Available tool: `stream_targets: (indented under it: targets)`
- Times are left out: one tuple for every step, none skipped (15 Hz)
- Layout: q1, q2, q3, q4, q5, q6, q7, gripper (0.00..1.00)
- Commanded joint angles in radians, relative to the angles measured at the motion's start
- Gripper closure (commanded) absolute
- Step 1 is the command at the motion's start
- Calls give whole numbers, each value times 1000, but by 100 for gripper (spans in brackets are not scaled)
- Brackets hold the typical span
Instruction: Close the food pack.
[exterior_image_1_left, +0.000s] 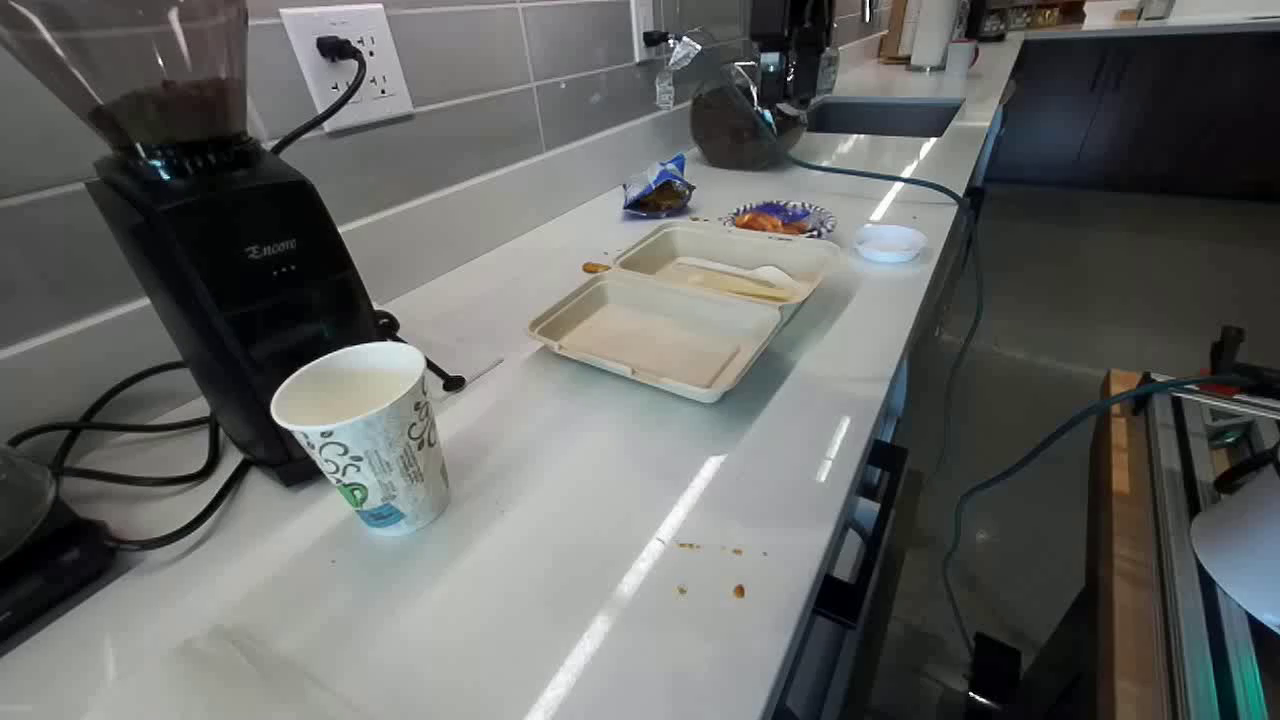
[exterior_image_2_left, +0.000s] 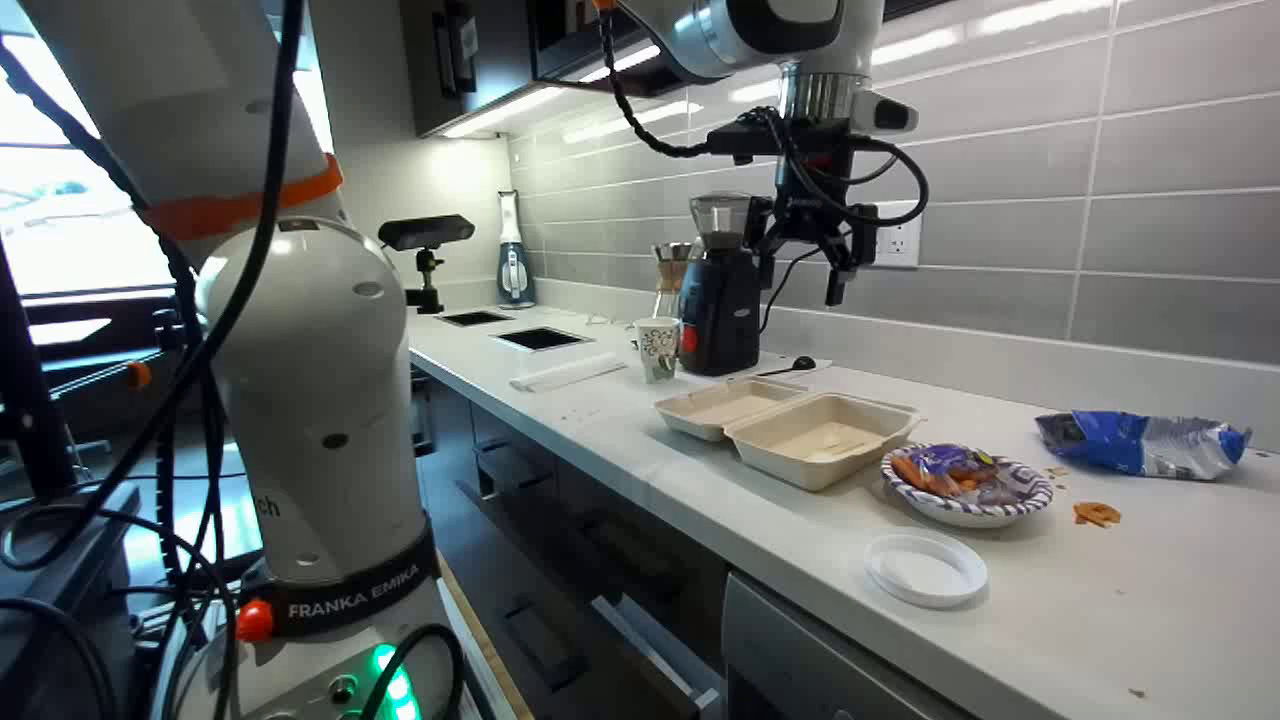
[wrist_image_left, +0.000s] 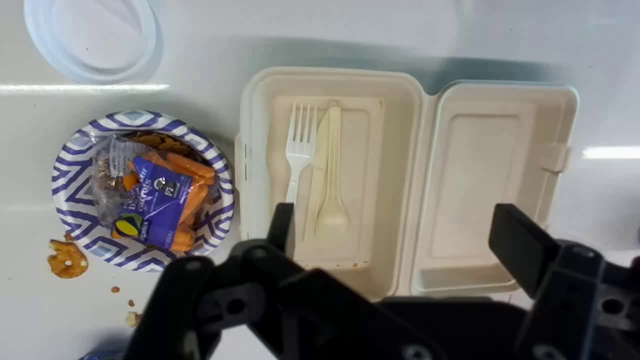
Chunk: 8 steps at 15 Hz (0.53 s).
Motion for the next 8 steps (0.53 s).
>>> stream_targets:
  targets:
    - [-20,1,18,2,5,-2,-4,0]
    - [-20,1,18,2,5,-2,-4,0]
    - [-20,1,18,2,5,-2,-4,0]
    - [-20,1,18,2,5,-2,-4,0]
    - [-20,1,18,2,5,-2,-4,0]
    - [-20,1,18,2,5,-2,-4,0]
    - [-20,1,18,2,5,-2,-4,0]
    - [-11,23,11,10,24,7,-44,0]
